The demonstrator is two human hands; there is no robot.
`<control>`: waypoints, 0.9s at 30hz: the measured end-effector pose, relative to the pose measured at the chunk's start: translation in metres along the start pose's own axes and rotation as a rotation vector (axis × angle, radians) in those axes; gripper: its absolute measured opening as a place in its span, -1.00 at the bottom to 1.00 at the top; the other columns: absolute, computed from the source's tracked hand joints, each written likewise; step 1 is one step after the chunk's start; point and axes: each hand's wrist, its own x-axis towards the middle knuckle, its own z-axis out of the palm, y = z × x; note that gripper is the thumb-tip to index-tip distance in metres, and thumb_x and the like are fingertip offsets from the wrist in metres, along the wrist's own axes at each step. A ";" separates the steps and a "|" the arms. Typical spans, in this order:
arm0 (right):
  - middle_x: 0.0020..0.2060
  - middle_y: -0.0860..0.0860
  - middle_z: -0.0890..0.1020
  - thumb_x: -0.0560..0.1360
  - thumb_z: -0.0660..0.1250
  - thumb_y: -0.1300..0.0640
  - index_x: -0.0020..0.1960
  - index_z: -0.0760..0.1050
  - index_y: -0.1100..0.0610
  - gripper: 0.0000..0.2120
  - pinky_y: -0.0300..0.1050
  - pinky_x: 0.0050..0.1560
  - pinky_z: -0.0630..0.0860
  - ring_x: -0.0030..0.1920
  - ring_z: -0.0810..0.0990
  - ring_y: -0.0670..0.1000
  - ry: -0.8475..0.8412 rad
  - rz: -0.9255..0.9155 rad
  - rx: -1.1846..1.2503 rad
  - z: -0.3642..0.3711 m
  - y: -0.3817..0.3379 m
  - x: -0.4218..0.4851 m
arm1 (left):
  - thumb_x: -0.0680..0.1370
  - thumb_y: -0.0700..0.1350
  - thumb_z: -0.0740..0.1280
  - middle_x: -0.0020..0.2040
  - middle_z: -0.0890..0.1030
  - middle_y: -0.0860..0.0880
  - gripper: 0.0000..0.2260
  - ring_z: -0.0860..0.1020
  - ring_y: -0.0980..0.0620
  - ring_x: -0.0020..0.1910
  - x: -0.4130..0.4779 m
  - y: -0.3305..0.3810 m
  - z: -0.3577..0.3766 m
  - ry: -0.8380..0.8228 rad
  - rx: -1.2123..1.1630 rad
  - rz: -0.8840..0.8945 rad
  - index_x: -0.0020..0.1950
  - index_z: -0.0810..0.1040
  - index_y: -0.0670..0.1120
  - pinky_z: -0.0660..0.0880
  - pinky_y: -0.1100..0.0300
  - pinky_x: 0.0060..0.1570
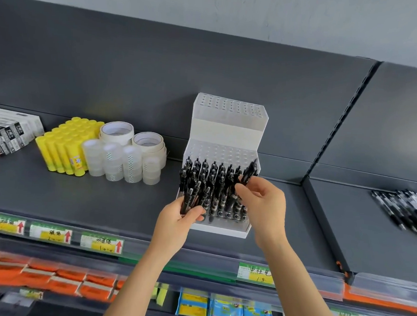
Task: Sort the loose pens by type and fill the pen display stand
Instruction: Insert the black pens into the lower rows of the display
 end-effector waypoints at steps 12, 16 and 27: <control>-0.24 0.06 0.65 0.49 0.36 0.14 -0.15 0.54 0.22 -0.87 -0.04 -0.16 0.58 -0.19 0.61 0.11 -0.072 -0.064 -0.481 0.016 0.016 0.001 | 0.58 -0.19 0.30 -0.18 0.67 0.08 -0.87 0.64 0.22 -0.18 -0.001 0.000 -0.003 -0.008 0.020 -0.007 -0.10 0.55 0.03 0.54 0.29 -0.08; -0.21 0.05 0.64 0.53 0.31 0.15 -0.10 0.52 0.24 -0.86 -0.01 -0.18 0.58 -0.20 0.60 0.12 -0.126 -0.068 -0.571 0.022 0.022 -0.002 | 0.59 -0.21 0.28 -0.18 0.67 0.09 -0.86 0.63 0.24 -0.22 -0.001 -0.002 -0.004 0.013 0.012 0.000 -0.09 0.56 0.00 0.49 0.43 -0.24; -0.36 -0.07 0.62 0.47 0.40 0.16 -0.18 0.64 0.04 -0.92 -0.25 -0.28 0.51 -0.36 0.52 -0.13 -0.298 0.045 -0.181 0.000 0.008 -0.009 | 0.63 -0.19 0.20 -0.15 0.71 0.05 -0.88 0.66 0.01 -0.20 -0.003 0.005 0.007 -0.116 -0.091 -0.020 0.06 0.53 -0.06 0.59 0.22 -0.20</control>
